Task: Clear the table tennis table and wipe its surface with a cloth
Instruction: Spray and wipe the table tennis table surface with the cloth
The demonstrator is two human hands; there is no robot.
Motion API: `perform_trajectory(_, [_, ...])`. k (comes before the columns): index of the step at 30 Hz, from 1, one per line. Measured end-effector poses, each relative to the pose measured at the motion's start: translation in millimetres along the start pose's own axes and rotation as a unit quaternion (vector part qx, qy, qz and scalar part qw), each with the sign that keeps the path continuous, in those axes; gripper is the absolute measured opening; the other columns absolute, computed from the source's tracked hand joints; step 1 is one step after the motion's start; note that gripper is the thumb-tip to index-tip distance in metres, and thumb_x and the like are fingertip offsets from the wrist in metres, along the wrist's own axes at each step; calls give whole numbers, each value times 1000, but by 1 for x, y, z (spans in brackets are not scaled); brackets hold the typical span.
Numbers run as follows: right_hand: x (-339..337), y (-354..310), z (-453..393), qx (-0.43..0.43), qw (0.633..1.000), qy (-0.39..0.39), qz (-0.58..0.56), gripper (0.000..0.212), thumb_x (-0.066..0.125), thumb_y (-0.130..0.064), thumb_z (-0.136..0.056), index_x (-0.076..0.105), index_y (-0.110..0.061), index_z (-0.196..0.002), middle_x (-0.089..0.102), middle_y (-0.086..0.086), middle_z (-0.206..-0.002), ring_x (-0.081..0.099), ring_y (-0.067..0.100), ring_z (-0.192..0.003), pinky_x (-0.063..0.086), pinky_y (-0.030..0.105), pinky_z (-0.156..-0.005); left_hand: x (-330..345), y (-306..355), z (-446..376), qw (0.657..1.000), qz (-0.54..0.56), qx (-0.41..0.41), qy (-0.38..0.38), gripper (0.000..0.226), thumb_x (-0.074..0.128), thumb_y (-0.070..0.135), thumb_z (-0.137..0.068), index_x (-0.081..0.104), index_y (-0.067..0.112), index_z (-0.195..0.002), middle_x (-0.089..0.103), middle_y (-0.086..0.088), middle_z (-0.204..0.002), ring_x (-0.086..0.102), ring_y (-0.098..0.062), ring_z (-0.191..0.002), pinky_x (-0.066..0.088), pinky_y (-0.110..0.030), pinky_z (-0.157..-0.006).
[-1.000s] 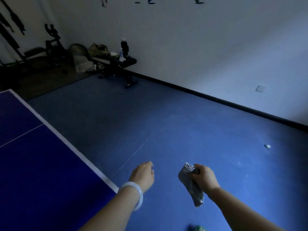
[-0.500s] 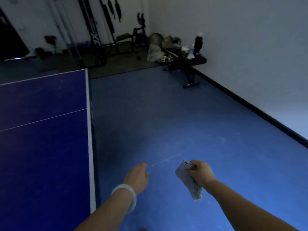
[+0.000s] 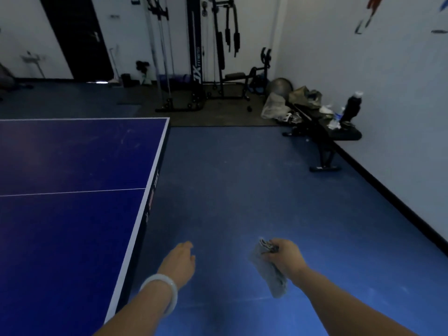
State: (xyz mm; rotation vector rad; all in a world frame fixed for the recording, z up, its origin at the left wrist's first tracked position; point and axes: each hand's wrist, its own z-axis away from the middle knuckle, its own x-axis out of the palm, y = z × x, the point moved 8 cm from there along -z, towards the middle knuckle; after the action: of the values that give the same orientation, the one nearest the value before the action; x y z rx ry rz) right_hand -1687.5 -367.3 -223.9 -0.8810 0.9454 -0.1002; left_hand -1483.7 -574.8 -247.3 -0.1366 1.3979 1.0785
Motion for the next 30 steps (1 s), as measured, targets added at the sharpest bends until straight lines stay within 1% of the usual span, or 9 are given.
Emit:
perform_trajectory(2, [-1,-15,-37,-16,1000,-8,8,10,71,-10,-81,63,-7,-76,56,2,-69,51,16,-67,37,27,-57,-14,0,-25,1000,11,-13,14,33,43,20,-101,48,13,-133,54,-4,-129,57,-15,-106,47,-28,-91])
perform_trajectory(5, [8,-33,-87,-35,999,-36,15,11,71,-9,-80,65,0,-82,57,4,-71,51,18,-69,37,28,-57,-31,-6,-58,999,11,-36,37,32,43,20,-101,50,12,-132,55,-5,-126,57,-14,-102,48,-27,-87])
perform_trajectory(9, [28,-56,-159,-67,993,-90,40,14,70,-9,-81,58,-8,-74,54,4,-69,48,16,-66,34,28,-55,-50,-23,-100,994,18,-90,58,31,42,19,-102,50,10,-130,55,-7,-125,57,-17,-103,48,-31,-90])
perform_trajectory(13, [43,-85,-230,-114,981,-143,64,27,72,-11,-80,49,-15,-65,46,-5,-61,40,6,-56,29,17,-47,-65,-34,-140,984,29,-152,86,34,43,18,-101,48,10,-134,54,-8,-128,57,-19,-107,47,-32,-94])
perform_trajectory(16, [48,-108,-280,-149,969,-181,74,30,71,-9,-79,48,-17,-62,46,-7,-60,40,5,-55,33,14,-46,-71,-36,-162,973,38,-205,101,34,45,18,-101,48,10,-133,56,-8,-127,58,-19,-107,48,-30,-93])
perform_trajectory(18, [53,-126,-309,-170,960,-206,86,32,71,-7,-80,48,-19,-61,48,-7,-60,43,4,-56,36,11,-47,-75,-36,-173,964,39,-241,107,35,44,20,-101,47,11,-135,55,-7,-129,58,-19,-108,47,-27,-87])
perform_trajectory(23, [86,-175,-361,-202,935,-274,100,18,66,-6,-83,60,-15,-69,61,-3,-69,54,7,-64,38,15,-51,-86,-41,-189,939,50,-307,146,32,43,18,-101,49,9,-132,57,-7,-124,58,-18,-103,43,-23,-82])
perform_trajectory(27, [127,-217,-380,-233,909,-326,110,27,67,-5,-84,56,-22,-65,59,-4,-68,53,7,-64,37,16,-51,-103,-56,-201,922,44,-347,164,34,41,20,-102,48,10,-134,55,-7,-126,58,-20,-106,45,-26,-87])
perform_trajectory(30, [161,-250,-393,-259,892,-350,123,28,66,-4,-84,55,-21,-64,58,-2,-69,53,10,-66,38,18,-53,-116,-80,-215,910,51,-371,179,28,42,20,-102,52,9,-125,56,-8,-122,59,-22,-100,47,-28,-82])
